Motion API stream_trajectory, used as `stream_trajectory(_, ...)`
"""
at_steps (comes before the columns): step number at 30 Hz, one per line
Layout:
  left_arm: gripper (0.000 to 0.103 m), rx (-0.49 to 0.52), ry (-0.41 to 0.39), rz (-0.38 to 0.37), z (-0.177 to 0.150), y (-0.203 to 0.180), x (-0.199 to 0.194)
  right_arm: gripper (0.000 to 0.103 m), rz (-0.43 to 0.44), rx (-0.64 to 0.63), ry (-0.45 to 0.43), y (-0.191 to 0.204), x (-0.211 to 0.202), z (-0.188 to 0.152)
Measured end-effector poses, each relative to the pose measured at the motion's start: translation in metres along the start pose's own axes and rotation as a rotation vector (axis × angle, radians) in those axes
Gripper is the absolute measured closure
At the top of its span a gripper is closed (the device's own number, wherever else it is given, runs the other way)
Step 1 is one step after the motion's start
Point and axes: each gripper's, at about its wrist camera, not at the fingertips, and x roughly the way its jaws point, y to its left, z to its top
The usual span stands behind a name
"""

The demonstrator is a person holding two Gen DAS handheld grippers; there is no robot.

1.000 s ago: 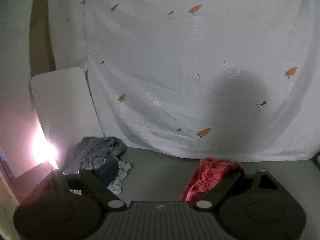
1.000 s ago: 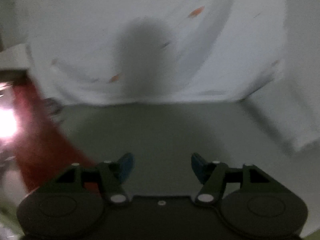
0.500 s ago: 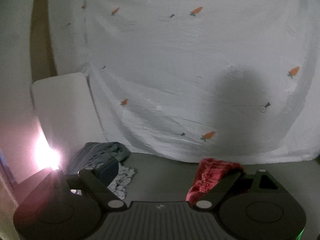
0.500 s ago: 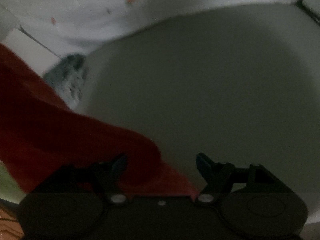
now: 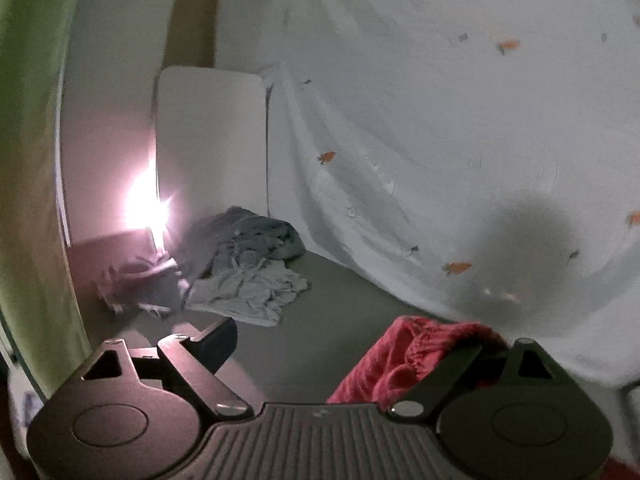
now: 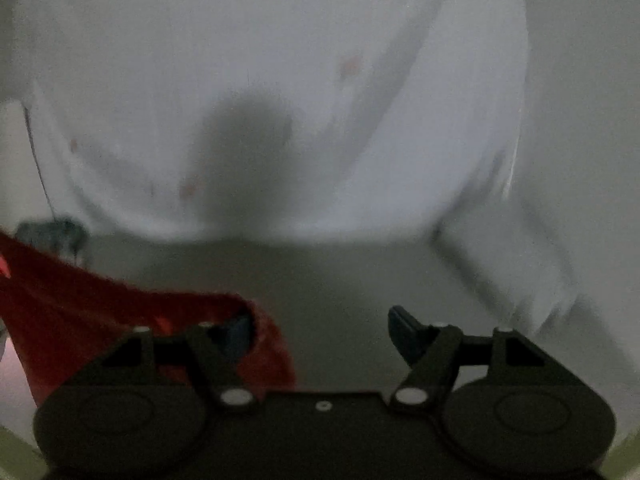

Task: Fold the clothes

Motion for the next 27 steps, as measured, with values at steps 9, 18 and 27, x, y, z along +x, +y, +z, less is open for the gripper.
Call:
stream_trajectory(9, 0.013, -0.076, -0.034, -0.117, 0.005, -0.002, -0.050, 0.030, -0.138, -0.111, -0.269, -0.010, -0.076, 0.009)
stream_trajectory(18, 0.012, -0.024, 0.049, -0.148, -0.005, -0.020, -0.019, 0.027, -0.195, -0.128, -0.323, -0.006, -0.048, 0.025)
stream_trajectory(27, 0.012, 0.075, 0.133, -0.181, 0.006, -0.103, 0.104, 0.027, -0.204, -0.132, -0.240, 0.009, 0.101, 0.085)
